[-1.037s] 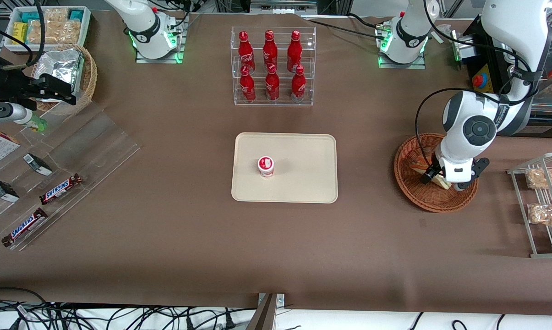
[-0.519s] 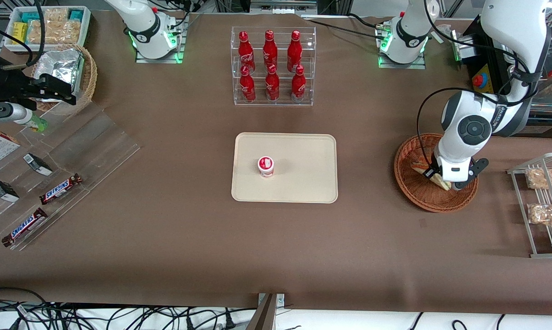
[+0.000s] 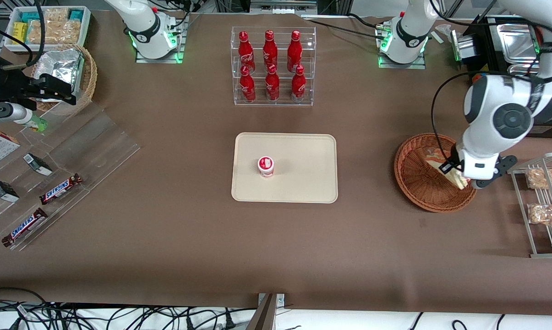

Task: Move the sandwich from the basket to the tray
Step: 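Lift the sandwich out of the basket and carry it toward the cream tray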

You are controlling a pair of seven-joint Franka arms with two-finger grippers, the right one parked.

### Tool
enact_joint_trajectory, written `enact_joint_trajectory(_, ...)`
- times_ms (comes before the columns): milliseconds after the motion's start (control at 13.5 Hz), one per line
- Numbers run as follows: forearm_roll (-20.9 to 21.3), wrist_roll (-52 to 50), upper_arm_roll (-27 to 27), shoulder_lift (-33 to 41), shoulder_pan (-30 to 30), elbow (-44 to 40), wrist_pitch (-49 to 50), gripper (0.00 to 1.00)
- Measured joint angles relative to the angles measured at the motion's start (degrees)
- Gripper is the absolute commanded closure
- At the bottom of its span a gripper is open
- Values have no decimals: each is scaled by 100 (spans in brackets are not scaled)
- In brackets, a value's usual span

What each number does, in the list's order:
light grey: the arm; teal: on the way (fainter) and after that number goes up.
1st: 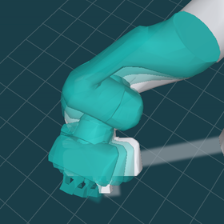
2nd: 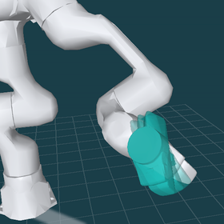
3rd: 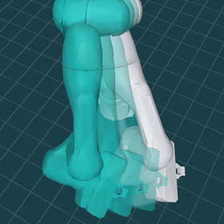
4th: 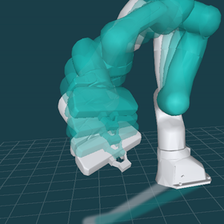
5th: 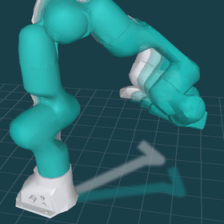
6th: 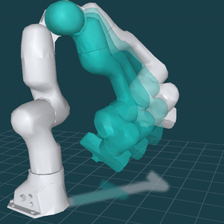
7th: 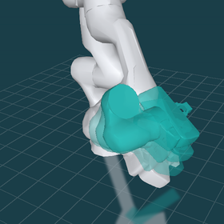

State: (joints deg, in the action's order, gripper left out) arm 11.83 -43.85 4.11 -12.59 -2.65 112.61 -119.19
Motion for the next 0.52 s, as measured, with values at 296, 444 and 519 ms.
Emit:
enact_joint_trajectory(296, -554, 902, 86, 64, 25, -1118, 1274, 100)
enact_joint_trajectory(444, -705, 1423, 254, 72, 29, -1586, 1755, 100)
enact_joint_trajectory(519, -796, 1709, 383, 72, 32, -1752, 1894, 100)
